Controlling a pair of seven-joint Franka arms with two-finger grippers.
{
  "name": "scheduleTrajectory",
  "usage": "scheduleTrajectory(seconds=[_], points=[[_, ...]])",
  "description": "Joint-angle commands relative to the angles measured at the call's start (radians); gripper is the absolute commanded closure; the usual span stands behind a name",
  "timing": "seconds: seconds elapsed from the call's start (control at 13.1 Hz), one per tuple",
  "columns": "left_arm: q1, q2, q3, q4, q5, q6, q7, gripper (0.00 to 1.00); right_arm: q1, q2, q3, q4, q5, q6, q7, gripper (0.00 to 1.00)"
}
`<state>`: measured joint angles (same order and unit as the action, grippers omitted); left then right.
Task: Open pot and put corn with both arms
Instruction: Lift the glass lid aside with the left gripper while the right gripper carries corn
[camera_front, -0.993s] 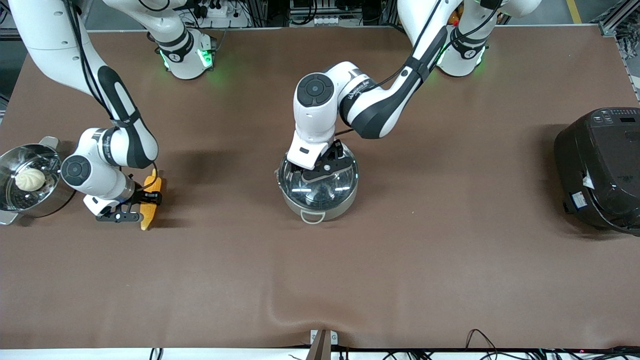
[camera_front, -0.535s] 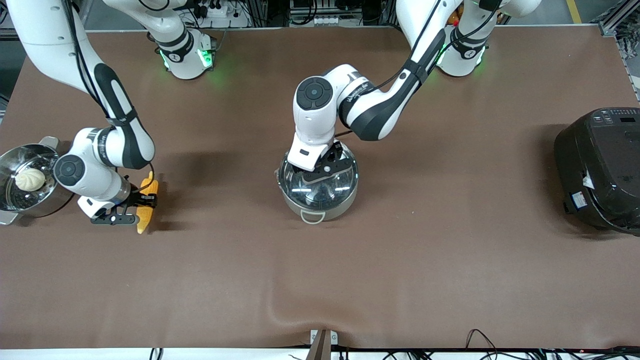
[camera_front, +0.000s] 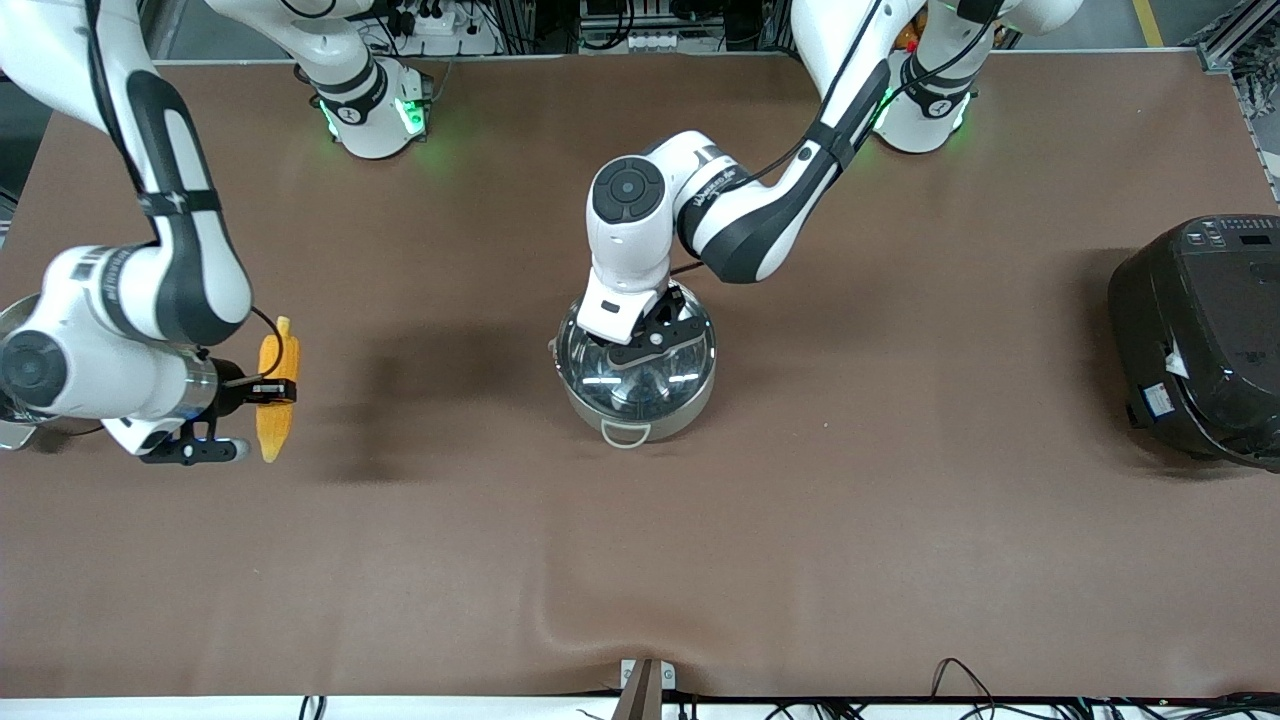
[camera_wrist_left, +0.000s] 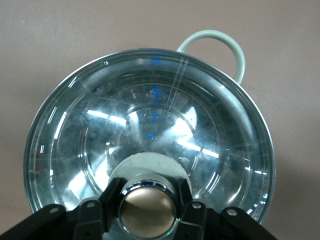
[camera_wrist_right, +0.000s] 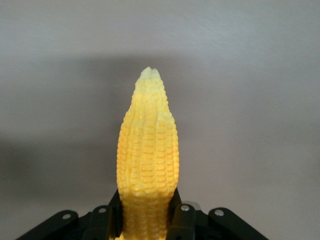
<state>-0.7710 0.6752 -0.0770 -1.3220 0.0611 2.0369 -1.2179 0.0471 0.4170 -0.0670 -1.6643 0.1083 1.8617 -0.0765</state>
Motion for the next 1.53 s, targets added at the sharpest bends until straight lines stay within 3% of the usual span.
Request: scheduleTrajectory(seconds=[0.0,0.23,0.61,0.92,1.15,1.45], points=[[-0.01,-0.003,0.003,0.006,0.029,0.003,-0.028,1.0,0.048,0.023,0.003,0.089,0.033,-0.052,0.101,1.0],[0.004,-0.06,0.003,0.006,0.026,-0.041,-0.034,1.0,0.147,0.032,0.003,0.129,0.034,-0.067,0.252,1.0],[0.094,-0.242,0.002,0.006,0.017,-0.208,0.038,1.0,0.296,0.045,0.003,0.159,0.019,-0.091,0.409,1.0],[0.26,-0.354,-0.003,-0.019,-0.021,-0.363,0.297,1.0,0.505,0.046,0.0,0.198,0.011,-0.105,0.526,1.0],[0.424,-0.446,-0.004,-0.121,-0.04,-0.37,0.562,1.0,0.588,0.083,0.001,0.253,-0.059,-0.095,0.514,1.0],[0.577,-0.422,-0.004,-0.167,-0.04,-0.333,0.77,1.0,0.695,0.189,0.001,0.36,-0.13,-0.049,0.518,1.0]])
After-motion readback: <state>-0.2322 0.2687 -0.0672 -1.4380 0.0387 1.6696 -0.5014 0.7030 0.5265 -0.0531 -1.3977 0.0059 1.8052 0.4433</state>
